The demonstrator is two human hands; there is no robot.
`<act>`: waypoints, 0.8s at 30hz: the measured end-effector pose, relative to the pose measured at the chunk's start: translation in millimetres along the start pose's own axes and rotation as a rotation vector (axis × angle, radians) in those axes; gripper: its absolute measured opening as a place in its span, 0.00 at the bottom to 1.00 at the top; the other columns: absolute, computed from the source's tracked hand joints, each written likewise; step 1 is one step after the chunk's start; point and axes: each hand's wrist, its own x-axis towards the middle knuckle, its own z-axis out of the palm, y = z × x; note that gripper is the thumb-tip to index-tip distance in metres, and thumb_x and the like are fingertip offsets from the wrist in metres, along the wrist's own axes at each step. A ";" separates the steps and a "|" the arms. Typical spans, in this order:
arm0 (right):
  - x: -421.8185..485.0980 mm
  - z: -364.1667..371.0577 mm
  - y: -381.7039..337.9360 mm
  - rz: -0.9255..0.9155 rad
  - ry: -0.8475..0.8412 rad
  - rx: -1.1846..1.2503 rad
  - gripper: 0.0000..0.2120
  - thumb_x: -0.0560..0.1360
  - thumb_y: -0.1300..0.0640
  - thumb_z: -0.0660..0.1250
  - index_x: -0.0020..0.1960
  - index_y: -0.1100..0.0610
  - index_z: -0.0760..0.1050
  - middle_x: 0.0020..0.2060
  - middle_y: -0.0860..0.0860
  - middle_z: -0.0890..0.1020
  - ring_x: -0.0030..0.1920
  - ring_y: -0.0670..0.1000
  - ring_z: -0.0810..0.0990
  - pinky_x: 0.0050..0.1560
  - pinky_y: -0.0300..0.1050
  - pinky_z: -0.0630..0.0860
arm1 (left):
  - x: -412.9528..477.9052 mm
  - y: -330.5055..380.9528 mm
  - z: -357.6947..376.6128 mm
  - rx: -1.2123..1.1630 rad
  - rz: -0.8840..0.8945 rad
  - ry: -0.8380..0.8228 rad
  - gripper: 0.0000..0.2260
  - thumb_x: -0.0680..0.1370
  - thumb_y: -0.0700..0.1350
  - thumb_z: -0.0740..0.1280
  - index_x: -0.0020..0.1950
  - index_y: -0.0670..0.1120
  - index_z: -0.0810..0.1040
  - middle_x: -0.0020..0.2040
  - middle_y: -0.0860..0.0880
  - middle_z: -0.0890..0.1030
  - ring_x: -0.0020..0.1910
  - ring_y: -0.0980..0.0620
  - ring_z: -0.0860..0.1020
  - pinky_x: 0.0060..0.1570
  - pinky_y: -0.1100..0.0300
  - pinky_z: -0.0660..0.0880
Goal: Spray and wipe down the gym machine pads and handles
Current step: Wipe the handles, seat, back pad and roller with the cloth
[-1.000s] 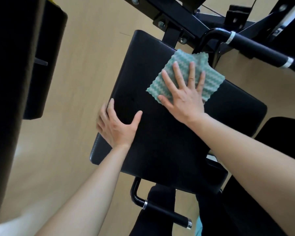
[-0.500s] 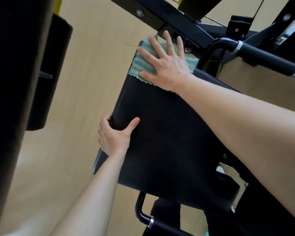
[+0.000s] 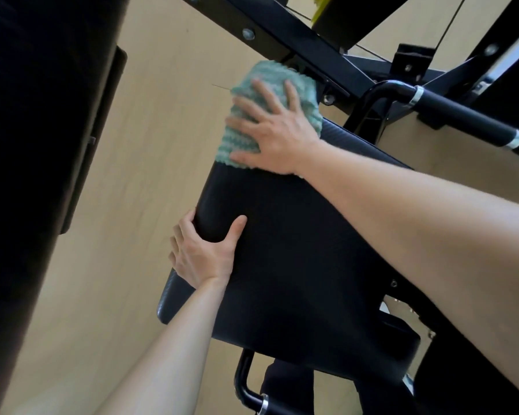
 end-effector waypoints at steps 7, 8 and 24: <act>0.4 11.2 -63.2 -0.019 0.006 -0.010 0.28 0.82 0.35 0.45 0.74 0.45 0.71 0.78 0.51 0.69 0.83 0.64 0.48 0.77 0.74 0.38 | -0.6 2.6 2.2 0.038 0.005 0.022 0.43 0.63 0.78 0.70 0.70 0.55 0.71 0.65 0.54 0.77 0.65 0.48 0.74 0.65 0.49 0.67; -6.4 18.0 -78.4 -0.122 -0.002 -0.021 0.27 0.83 0.36 0.46 0.73 0.45 0.72 0.75 0.50 0.73 0.83 0.62 0.53 0.77 0.74 0.39 | -0.4 2.7 2.7 0.042 0.005 0.027 0.42 0.63 0.76 0.72 0.69 0.55 0.71 0.65 0.54 0.77 0.65 0.48 0.74 0.65 0.49 0.67; -100.5 36.5 29.1 0.737 0.115 0.236 0.36 0.78 0.26 0.47 0.77 0.47 0.59 0.62 0.57 0.74 0.63 0.61 0.73 0.64 0.62 0.66 | -2.2 0.0 4.2 0.063 0.021 0.029 0.44 0.65 0.78 0.68 0.72 0.52 0.70 0.68 0.50 0.77 0.68 0.44 0.74 0.69 0.45 0.67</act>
